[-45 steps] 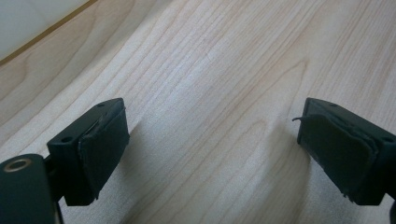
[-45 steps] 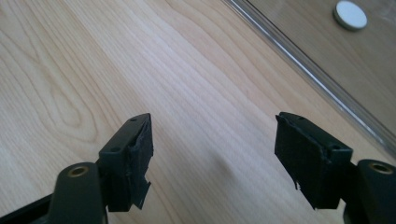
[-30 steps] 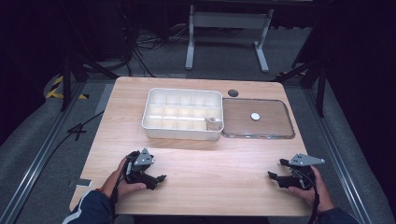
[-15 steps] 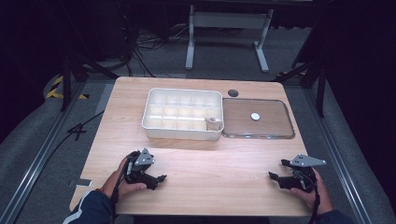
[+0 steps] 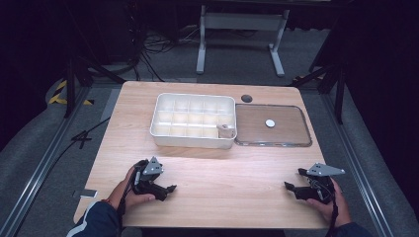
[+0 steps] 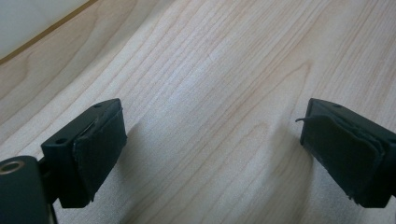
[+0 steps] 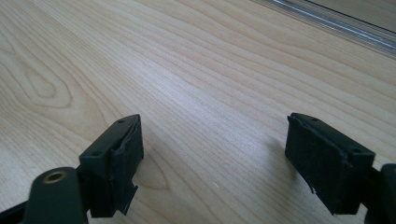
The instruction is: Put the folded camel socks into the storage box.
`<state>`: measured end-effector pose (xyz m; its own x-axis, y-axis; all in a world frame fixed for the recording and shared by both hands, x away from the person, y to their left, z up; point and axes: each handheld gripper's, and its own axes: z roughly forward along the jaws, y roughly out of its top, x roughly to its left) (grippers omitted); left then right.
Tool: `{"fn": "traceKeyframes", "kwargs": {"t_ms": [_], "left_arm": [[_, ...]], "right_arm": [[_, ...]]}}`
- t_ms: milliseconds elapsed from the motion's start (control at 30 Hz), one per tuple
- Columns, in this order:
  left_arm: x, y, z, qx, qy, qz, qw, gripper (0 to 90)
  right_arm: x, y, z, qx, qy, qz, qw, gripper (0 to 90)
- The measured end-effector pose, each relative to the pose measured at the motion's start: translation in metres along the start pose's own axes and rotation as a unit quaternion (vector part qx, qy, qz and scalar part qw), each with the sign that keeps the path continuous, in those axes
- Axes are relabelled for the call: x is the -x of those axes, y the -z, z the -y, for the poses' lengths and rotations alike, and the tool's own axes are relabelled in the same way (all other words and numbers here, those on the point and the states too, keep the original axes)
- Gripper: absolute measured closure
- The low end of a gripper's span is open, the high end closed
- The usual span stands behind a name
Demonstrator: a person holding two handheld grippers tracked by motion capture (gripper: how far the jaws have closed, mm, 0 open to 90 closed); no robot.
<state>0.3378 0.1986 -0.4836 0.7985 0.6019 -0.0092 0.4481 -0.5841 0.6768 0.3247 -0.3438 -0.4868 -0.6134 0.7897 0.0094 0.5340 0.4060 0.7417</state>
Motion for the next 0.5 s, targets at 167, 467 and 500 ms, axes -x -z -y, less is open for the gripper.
{"fn": "traceKeyframes", "kwargs": {"t_ms": [167, 467, 500], "left_arm": [[-0.0001, 0.0000, -0.0001, 0.000, 0.000, 0.000, 1.0000, 7.0], [-0.0004, -0.0003, -0.0003, -0.001, -0.001, 0.000, 1.0000, 6.7], [-0.0004, -0.0003, -0.0003, 0.000, -0.001, 0.000, 1.0000, 6.7]], "right_arm": [[0.0001, 0.0000, -0.0002, -0.001, -0.001, 0.001, 1.0000, 19.2], [0.0005, -0.0006, -0.0005, -0.001, -0.001, 0.003, 1.0000, 18.8], [0.0005, -0.0006, -0.0005, -0.001, -0.001, 0.003, 1.0000, 18.8]]}}
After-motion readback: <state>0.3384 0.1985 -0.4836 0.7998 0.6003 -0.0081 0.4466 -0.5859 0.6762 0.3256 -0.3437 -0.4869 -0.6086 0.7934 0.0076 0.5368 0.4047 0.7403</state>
